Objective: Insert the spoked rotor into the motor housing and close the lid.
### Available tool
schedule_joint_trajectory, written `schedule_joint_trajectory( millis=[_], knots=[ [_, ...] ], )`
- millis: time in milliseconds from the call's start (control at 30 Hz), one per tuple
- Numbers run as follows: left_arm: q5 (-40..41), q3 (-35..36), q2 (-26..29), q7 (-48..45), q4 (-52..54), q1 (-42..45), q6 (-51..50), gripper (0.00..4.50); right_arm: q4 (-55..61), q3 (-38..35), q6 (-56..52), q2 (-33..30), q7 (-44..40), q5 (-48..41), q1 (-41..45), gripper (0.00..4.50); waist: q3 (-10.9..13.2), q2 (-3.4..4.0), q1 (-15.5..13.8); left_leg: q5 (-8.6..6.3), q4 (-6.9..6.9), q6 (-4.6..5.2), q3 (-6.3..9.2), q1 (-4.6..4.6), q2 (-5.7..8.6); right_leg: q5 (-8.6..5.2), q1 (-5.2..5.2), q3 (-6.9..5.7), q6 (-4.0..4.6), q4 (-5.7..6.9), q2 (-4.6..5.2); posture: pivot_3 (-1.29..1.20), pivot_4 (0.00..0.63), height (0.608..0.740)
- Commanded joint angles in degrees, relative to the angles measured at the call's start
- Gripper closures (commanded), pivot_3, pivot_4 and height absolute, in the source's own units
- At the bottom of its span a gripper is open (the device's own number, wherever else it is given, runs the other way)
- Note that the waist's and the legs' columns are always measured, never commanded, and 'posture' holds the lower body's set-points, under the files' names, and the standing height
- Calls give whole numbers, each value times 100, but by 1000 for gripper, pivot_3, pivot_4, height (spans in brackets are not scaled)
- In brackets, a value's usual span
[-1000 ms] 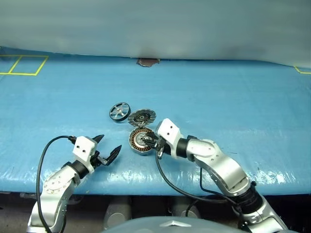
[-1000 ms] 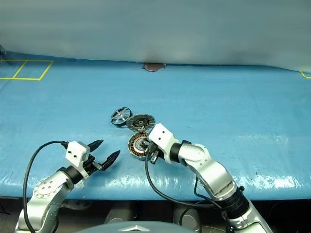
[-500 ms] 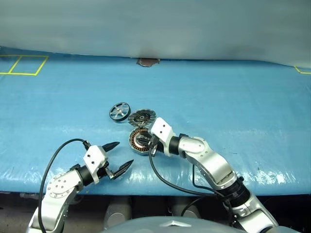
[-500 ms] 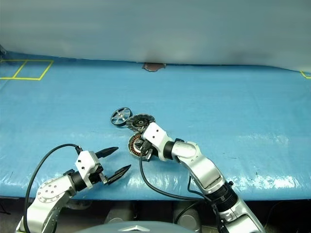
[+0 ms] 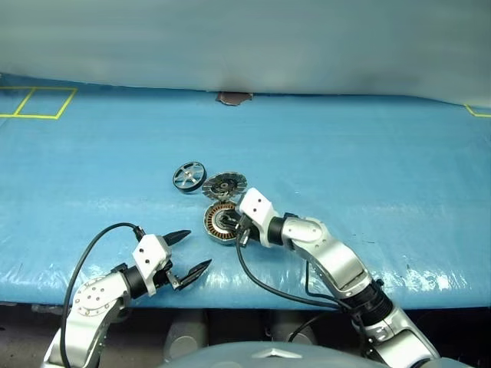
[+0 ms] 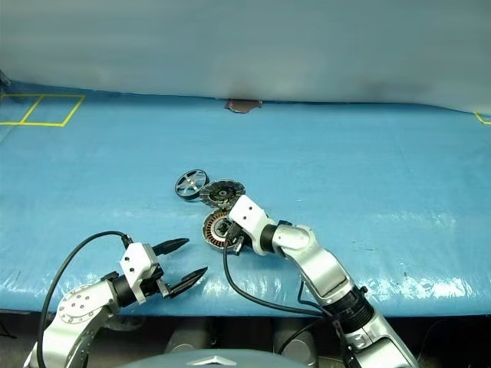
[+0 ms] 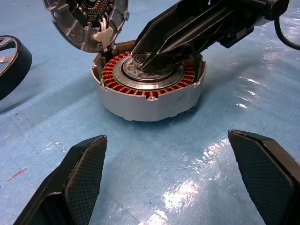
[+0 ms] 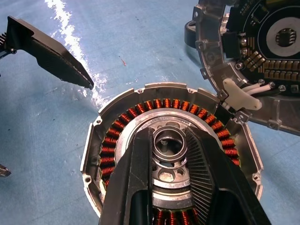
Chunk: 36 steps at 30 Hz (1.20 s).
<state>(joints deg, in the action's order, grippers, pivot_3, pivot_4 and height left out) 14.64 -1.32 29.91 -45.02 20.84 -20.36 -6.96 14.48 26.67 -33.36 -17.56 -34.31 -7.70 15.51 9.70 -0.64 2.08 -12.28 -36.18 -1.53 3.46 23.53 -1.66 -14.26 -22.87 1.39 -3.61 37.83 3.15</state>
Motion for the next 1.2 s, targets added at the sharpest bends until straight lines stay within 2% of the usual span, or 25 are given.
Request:
schedule_joint_trajectory(
  millis=[33,1033,1200],
  knots=[
    [35,-18,25,10,107,-31,40,0,161,-65,-9,-5,-53,-25,-24,3825,0,0,1,0,0,0,0,-1,0,0,0,0,0,0,0,0,150,740],
    [28,-53,-13,72,62,-37,43,0,32,-170,-139,8,-1,23,-56,3825,-1,0,-6,0,-4,0,0,-5,0,1,6,0,-2,1,0,0,150,740],
    [43,-63,-12,81,54,-35,39,0,113,-200,-216,54,39,-6,-67,2136,-1,0,-4,0,-4,0,0,-5,0,1,6,0,-2,2,0,0,150,740]
  ],
)
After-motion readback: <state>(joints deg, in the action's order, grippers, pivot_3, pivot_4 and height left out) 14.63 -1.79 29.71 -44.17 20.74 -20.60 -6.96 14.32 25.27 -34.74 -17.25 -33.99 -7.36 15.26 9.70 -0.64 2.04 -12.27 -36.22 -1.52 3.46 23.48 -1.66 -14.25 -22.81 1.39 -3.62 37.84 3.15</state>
